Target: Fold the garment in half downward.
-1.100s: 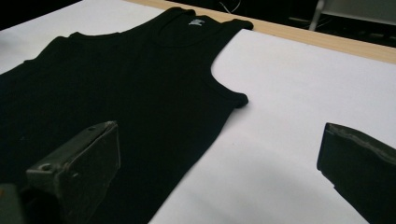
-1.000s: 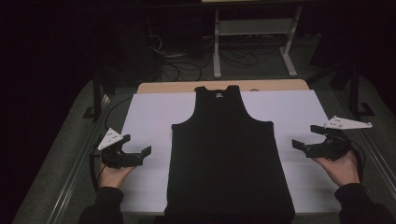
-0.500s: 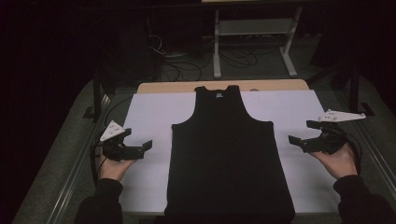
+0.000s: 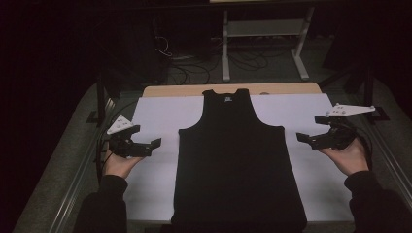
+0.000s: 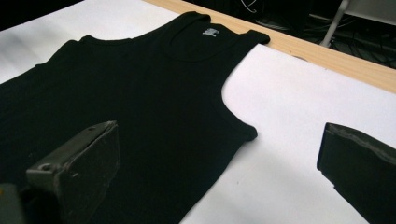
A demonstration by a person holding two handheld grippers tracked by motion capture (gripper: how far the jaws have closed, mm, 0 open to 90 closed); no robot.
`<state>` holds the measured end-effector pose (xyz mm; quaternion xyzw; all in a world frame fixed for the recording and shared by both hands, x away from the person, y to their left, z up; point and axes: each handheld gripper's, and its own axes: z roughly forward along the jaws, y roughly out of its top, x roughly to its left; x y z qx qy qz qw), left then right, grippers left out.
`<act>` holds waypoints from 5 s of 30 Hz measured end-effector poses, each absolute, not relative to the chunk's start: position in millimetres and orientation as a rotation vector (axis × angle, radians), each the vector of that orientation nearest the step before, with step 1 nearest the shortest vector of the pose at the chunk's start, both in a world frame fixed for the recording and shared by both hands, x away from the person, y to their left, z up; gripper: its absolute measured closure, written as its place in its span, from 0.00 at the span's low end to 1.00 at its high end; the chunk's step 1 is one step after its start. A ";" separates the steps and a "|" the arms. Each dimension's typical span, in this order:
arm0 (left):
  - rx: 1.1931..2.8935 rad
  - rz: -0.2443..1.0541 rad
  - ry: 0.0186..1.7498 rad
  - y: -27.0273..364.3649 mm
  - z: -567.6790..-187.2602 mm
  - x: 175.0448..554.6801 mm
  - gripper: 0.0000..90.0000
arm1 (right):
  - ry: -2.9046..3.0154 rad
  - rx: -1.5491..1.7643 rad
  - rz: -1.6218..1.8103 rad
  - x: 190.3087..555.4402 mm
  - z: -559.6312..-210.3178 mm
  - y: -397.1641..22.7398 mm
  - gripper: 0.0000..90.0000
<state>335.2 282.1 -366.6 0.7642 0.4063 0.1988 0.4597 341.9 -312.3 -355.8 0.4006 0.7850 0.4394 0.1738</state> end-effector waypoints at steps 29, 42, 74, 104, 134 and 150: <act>1.898 0.438 0.981 271.0 -352.7 374.5 0.00 | 2.264 1.135 1.213 381.7 -346.5 -299.5 0.00; 1.926 0.414 0.976 265.0 -354.7 391.7 0.00 | 2.270 1.174 1.207 401.8 -353.0 -300.2 0.00; 1.971 0.258 1.053 241.8 -393.7 438.4 0.00 | 2.337 1.270 1.155 437.3 -390.9 -295.2 0.00; 2.042 0.155 1.116 233.4 -428.1 454.1 0.00 | 2.413 1.342 1.093 449.3 -432.1 -290.9 0.01; 2.067 0.095 1.148 224.1 -437.8 454.9 0.46 | 2.447 1.360 1.114 446.9 -445.6 -292.6 0.60; 2.073 0.118 1.166 218.8 -443.2 455.7 0.71 | 2.489 1.342 1.079 447.3 -448.9 -290.0 0.90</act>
